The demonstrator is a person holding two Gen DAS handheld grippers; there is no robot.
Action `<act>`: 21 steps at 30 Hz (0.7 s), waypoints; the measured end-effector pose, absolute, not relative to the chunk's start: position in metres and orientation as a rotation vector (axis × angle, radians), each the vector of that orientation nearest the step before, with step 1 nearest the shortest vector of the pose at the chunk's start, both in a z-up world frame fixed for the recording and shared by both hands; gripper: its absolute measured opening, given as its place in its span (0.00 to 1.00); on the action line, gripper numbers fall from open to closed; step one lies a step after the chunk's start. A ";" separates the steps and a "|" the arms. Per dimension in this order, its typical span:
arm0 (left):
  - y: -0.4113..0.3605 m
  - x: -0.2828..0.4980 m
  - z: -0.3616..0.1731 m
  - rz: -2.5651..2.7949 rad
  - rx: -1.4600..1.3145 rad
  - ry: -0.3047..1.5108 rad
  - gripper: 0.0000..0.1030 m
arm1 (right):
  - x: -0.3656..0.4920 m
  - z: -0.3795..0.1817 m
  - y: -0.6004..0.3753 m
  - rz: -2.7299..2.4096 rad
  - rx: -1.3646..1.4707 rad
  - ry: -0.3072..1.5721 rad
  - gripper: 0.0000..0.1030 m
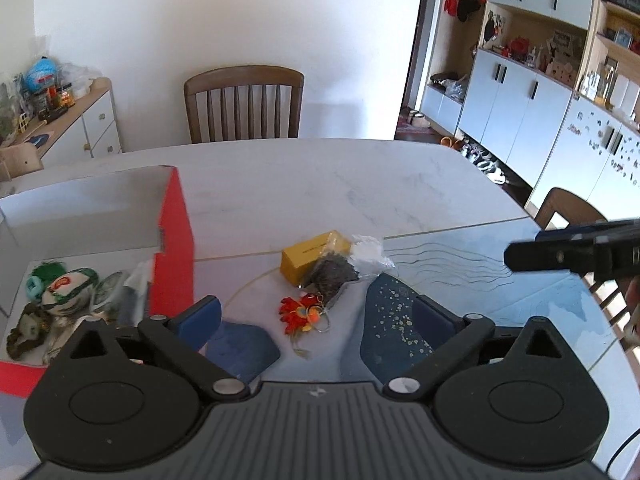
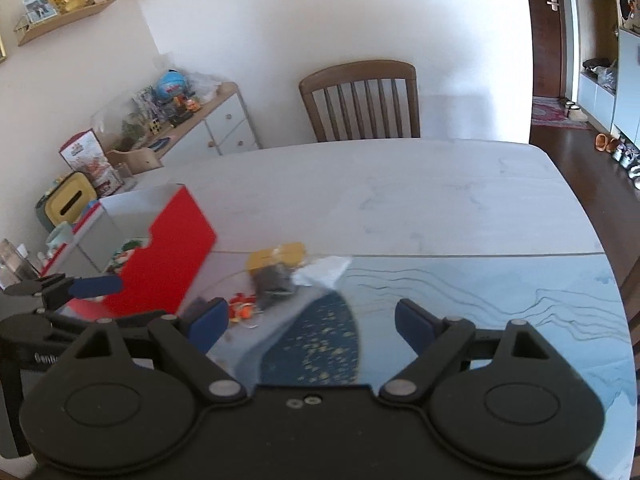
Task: Organize objects
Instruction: 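Move both tools back toward the yellow box and dark bag on the table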
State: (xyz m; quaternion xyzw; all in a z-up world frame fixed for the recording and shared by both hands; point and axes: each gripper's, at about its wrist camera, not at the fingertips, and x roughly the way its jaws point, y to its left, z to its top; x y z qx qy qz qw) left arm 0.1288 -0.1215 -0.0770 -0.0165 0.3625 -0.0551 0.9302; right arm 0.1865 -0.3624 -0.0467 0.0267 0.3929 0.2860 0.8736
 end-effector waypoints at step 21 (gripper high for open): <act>-0.136 0.193 -0.155 -0.019 0.011 0.835 0.99 | 0.275 -0.122 -0.322 0.684 -0.148 0.921 0.84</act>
